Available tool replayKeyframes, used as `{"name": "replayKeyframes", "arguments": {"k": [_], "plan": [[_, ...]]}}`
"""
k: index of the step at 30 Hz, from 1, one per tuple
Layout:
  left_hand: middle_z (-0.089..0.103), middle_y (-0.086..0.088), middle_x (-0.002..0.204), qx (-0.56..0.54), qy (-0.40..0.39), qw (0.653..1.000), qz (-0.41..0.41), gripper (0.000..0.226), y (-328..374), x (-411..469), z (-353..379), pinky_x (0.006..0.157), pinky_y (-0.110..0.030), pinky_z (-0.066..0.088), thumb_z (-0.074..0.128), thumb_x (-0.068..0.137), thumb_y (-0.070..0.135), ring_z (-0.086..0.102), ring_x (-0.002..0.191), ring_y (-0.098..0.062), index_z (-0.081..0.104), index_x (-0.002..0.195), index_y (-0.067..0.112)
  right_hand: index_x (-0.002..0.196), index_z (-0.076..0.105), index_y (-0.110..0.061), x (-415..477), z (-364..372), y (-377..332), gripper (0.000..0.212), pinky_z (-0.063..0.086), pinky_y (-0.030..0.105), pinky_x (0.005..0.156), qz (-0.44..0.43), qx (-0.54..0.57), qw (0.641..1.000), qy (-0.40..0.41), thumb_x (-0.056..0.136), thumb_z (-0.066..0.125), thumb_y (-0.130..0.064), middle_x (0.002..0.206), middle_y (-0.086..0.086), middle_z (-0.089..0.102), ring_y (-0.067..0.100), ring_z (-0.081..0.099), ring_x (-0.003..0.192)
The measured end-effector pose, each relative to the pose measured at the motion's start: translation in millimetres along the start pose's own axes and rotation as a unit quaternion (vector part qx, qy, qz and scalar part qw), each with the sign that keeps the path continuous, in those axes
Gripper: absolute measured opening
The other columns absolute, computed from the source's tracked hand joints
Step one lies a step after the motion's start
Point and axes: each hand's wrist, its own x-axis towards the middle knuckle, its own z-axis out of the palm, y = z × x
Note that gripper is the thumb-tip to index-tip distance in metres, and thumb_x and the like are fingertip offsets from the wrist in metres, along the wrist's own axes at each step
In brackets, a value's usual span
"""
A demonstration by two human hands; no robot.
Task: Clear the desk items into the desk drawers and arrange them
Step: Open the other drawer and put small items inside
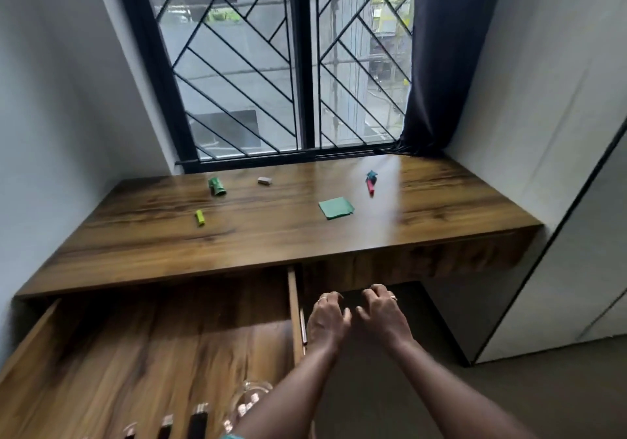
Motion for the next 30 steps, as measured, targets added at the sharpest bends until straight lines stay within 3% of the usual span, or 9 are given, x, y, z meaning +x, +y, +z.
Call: {"name": "replayKeyframes", "arguments": {"k": [5,14,20,30], "plan": [[0.055,-0.002,0.13,-0.005,0.021,1.0,0.001,0.038,35,40,15,0.098,-0.027,0.045,0.051,0.093,0.03,0.053,0.122,-0.017,0.053,0.128,0.018,0.131,0.05,-0.013,40,-17,30,0.041,0.039,0.027,0.103,-0.007,-0.004,1.0,0.014,0.094,0.051,-0.031,0.137,0.005,0.04,0.021,0.042,0.128],[0.058,-0.004,0.126,-0.031,0.08,0.994,-0.065,0.031,36,147,35,0.099,-0.027,0.044,0.05,0.094,0.025,0.054,0.119,-0.018,0.056,0.124,0.017,0.133,0.045,-0.011,144,-33,54,0.04,0.037,0.029,0.104,-0.056,-0.097,0.993,-0.025,0.098,0.042,-0.029,0.137,0.011,0.04,0.025,0.042,0.126],[0.061,-0.003,0.123,-0.004,0.124,0.987,-0.098,0.031,22,200,24,0.094,-0.027,0.047,0.051,0.094,0.024,0.058,0.113,-0.018,0.056,0.124,0.018,0.132,0.046,-0.013,215,-36,62,0.036,0.046,0.032,0.097,-0.104,-0.127,0.985,-0.057,0.096,0.046,-0.019,0.138,0.009,0.04,0.026,0.043,0.125],[0.061,-0.004,0.124,0.039,0.154,0.977,-0.144,0.03,6,269,8,0.097,-0.031,0.044,0.05,0.094,0.022,0.055,0.116,-0.021,0.058,0.123,0.018,0.123,0.055,-0.009,340,-46,59,0.032,0.048,0.037,0.09,-0.023,-0.099,0.995,0.001,0.097,0.037,-0.007,0.133,0.016,0.043,0.032,0.048,0.117]]}}
